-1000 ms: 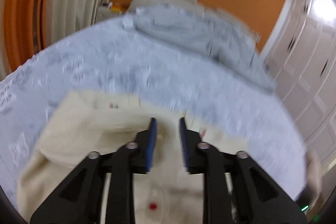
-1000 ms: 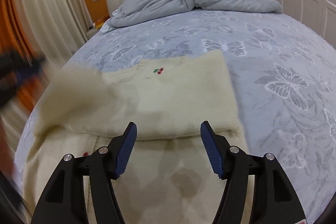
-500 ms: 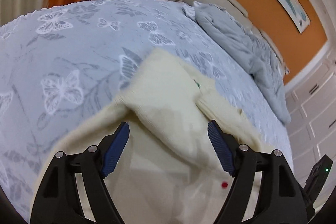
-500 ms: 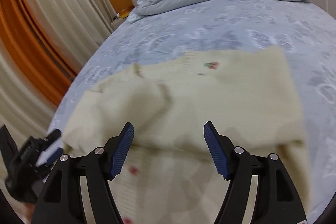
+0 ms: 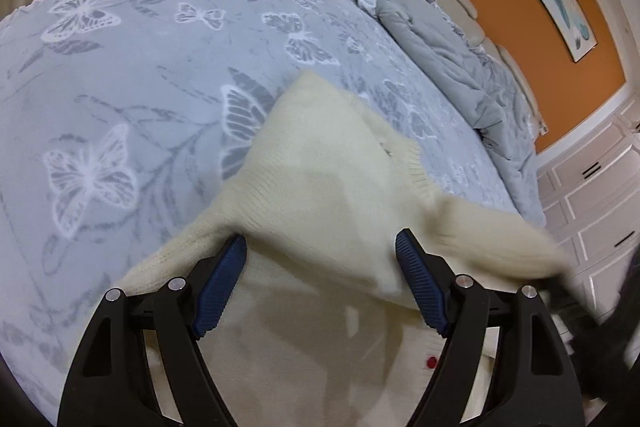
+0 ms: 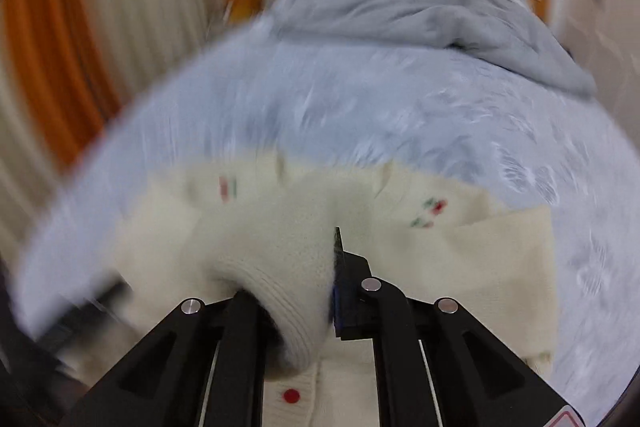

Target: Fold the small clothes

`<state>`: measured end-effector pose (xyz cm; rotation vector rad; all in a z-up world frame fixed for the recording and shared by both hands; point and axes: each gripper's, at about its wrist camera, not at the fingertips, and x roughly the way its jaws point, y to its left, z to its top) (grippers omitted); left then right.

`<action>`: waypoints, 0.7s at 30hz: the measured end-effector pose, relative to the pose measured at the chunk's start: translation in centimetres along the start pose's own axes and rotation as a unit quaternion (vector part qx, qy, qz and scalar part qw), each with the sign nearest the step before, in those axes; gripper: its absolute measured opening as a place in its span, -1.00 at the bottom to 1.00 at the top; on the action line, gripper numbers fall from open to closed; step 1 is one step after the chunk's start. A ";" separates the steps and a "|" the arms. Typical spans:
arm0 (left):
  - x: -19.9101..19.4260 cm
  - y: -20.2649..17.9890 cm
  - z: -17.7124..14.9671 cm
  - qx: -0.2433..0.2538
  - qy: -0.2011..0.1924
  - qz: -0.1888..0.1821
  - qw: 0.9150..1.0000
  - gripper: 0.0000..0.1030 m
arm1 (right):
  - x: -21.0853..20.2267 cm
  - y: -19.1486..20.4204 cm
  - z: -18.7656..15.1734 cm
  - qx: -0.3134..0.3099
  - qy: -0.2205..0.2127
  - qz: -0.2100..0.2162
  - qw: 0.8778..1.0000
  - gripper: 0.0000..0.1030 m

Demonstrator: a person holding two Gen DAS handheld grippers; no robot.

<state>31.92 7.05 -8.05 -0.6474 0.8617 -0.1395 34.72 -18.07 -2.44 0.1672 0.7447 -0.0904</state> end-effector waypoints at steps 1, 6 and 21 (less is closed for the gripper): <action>0.2 -0.2 -0.2 0.000 0.008 -0.006 1.000 0.45 | -0.2 -1.2 -0.3 0.021 -0.008 0.002 1.000 -0.62; 0.9 -1.4 -1.3 0.028 0.004 0.017 0.999 0.45 | 5.4 -5.9 -5.9 0.058 0.116 -0.035 0.991 -0.13; 1.7 2.3 0.6 -0.060 -0.030 -0.024 0.997 -0.71 | 3.5 -11.6 -2.7 0.207 0.033 0.073 0.975 -0.87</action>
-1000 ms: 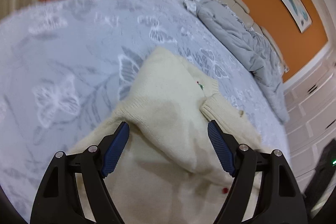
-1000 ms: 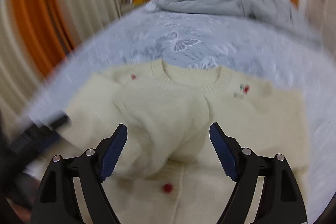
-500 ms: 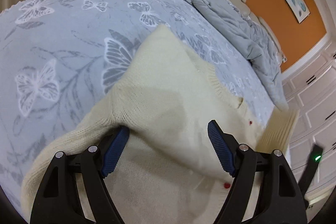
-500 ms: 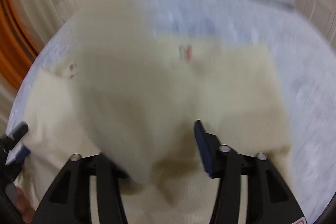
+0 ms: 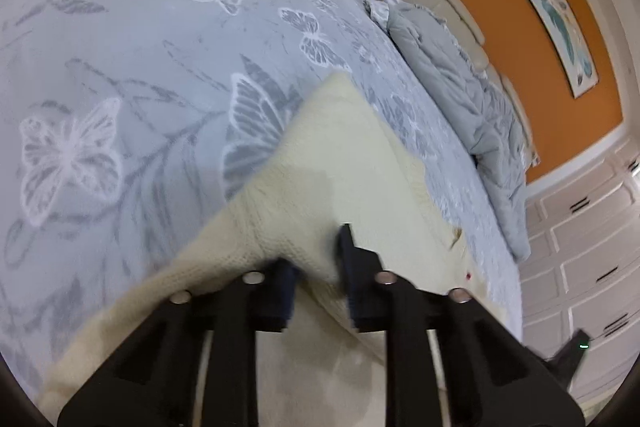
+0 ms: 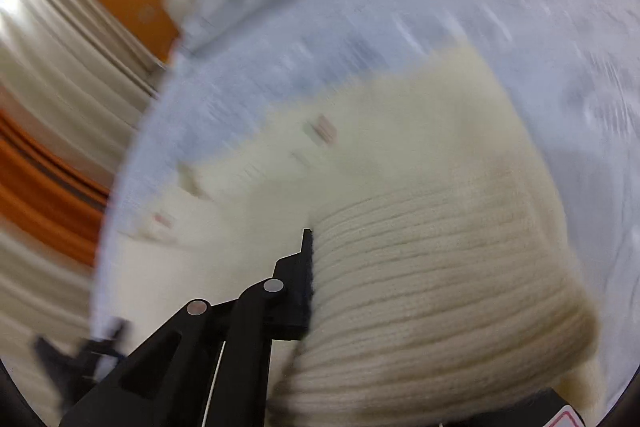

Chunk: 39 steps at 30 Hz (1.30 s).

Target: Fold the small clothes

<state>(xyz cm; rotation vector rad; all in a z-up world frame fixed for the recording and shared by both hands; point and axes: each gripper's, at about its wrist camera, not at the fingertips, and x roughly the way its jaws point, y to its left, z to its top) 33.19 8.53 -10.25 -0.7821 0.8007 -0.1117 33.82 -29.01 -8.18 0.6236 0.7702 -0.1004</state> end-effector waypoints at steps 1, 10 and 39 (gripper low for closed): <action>-0.3 -0.2 0.3 0.001 -0.008 -0.005 1.000 -0.71 | -1.5 1.3 1.0 -0.015 -0.028 0.031 0.999 -0.87; 1.8 -2.4 -0.9 0.112 0.005 0.055 0.992 -0.66 | 4.5 -2.1 0.6 -0.082 0.043 -0.090 0.992 -0.63; 0.8 -4.2 -3.1 0.182 -0.015 0.103 0.978 -0.23 | -1.0 -4.9 -1.8 -0.097 0.010 -0.094 0.991 -0.60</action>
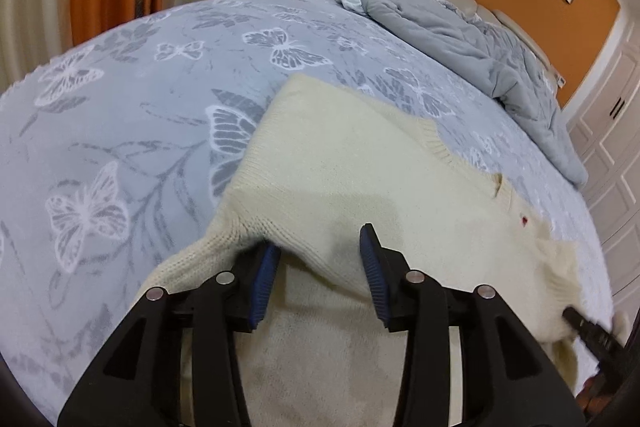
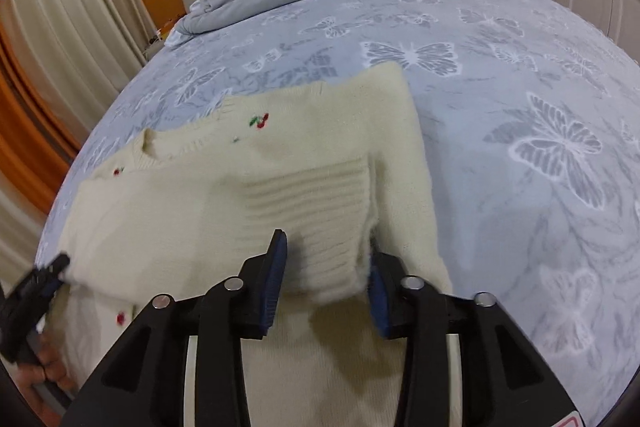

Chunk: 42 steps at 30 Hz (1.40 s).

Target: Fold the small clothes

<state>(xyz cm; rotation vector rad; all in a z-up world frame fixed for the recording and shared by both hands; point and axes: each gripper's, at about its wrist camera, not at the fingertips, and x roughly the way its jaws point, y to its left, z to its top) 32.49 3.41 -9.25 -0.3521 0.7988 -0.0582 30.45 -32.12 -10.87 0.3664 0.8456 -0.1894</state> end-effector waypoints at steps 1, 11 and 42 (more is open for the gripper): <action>0.0 0.0 0.0 0.000 -0.001 0.000 1.000 -0.23 | 0.1 0.0 0.4 0.000 -0.001 0.008 1.000 -0.80; 0.2 0.3 0.1 0.001 -0.003 -0.004 1.000 -0.22 | 2.1 -1.8 1.5 -0.007 0.020 -0.033 0.999 -0.75; -17.5 9.5 -14.3 -0.034 0.157 0.011 0.987 0.38 | -17.2 -6.0 -22.7 0.035 0.154 -0.052 0.986 0.19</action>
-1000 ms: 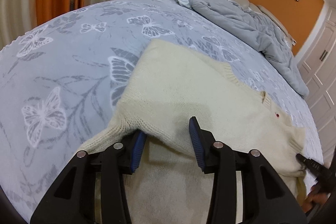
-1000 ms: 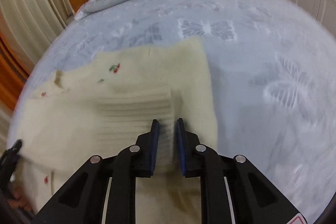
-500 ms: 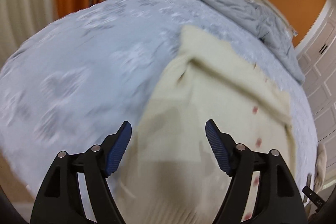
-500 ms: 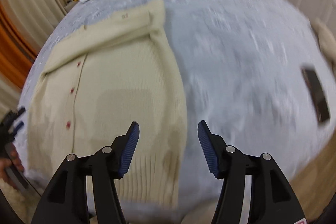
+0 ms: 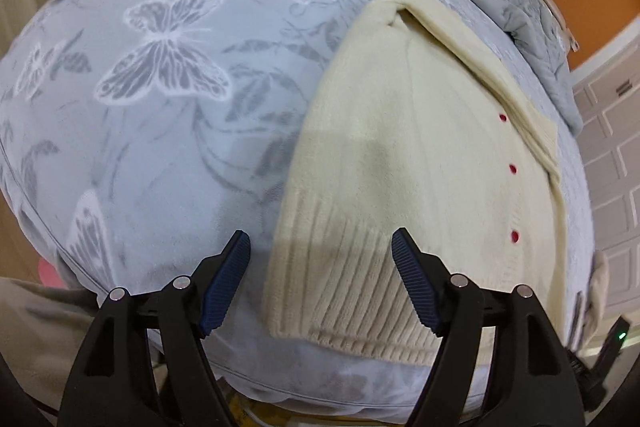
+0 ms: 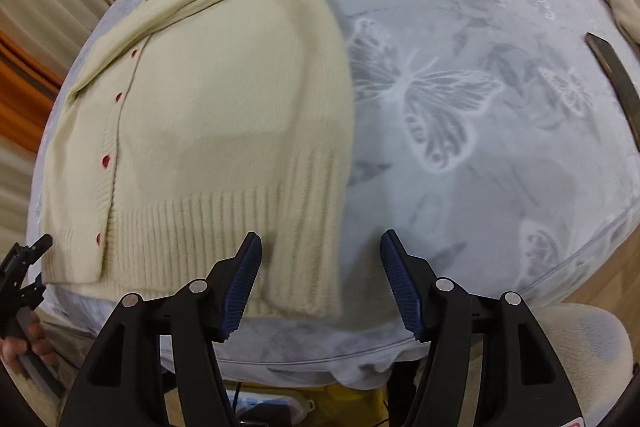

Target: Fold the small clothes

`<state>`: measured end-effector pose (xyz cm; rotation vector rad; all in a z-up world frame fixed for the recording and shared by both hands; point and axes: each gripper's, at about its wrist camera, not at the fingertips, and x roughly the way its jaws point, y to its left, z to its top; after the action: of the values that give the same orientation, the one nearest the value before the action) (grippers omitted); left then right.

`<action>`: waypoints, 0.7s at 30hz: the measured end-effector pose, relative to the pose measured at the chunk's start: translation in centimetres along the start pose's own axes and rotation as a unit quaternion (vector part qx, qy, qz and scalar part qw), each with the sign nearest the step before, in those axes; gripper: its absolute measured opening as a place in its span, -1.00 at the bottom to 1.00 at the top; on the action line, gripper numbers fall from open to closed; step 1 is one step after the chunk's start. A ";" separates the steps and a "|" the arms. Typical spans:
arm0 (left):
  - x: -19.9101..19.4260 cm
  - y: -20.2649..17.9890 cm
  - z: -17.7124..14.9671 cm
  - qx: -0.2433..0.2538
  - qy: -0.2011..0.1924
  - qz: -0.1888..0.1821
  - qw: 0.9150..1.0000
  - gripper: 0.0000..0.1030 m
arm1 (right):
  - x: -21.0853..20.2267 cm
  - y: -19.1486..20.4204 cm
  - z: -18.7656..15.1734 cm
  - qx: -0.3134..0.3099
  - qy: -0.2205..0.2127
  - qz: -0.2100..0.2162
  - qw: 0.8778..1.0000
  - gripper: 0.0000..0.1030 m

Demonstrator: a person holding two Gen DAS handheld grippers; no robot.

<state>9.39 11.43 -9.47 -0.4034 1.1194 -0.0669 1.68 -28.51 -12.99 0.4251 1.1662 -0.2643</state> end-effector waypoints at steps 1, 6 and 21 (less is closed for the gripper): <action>0.0 -0.3 -0.1 0.006 0.001 0.001 1.000 0.38 | 0.0 0.1 -0.1 0.000 0.000 0.004 1.000 0.21; 0.2 -1.6 -0.3 0.053 0.004 0.006 0.999 -0.36 | 0.5 0.0 -0.3 0.014 0.010 0.057 0.998 -0.64; -10.4 -1.6 -1.9 0.022 -0.047 -0.106 0.993 -0.84 | -9.0 -1.1 -2.7 0.015 -0.088 0.154 0.984 -0.88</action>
<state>3.33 12.07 -0.68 -0.4795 0.9784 -0.2563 -4.39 -28.43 -5.74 0.5896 0.9101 -0.0496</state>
